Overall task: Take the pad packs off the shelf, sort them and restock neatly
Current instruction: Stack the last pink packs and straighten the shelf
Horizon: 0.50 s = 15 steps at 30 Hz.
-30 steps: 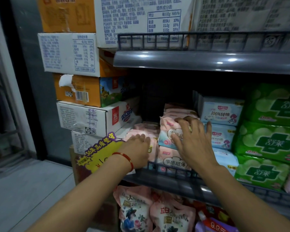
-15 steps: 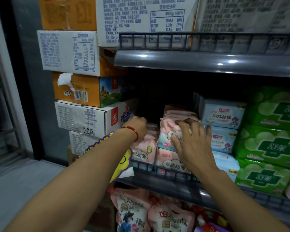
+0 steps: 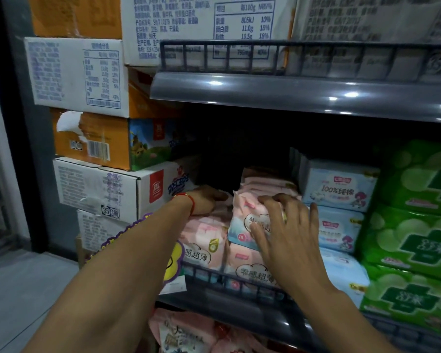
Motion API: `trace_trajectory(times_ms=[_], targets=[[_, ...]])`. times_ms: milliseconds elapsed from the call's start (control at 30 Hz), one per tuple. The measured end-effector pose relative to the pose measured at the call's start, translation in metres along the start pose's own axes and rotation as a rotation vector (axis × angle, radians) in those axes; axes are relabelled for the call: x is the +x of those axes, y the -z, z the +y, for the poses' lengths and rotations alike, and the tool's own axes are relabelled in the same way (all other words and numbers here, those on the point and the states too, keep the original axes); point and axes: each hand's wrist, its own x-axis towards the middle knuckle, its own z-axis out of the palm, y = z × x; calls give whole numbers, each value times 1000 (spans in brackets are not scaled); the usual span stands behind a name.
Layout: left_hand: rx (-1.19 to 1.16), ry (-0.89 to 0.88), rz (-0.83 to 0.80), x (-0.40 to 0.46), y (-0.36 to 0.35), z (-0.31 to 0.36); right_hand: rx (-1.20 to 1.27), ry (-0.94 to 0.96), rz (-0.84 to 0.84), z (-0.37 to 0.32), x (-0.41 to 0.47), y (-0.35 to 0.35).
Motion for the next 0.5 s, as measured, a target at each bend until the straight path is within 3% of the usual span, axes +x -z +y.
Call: trace_trajectory(times_ms=[167,500], targets=[[13,28,13,19,3,-6,-10,-1,-6,1,0,-1],[290,36,-67,17,1,-29,-2,4,5,2,0,-3]])
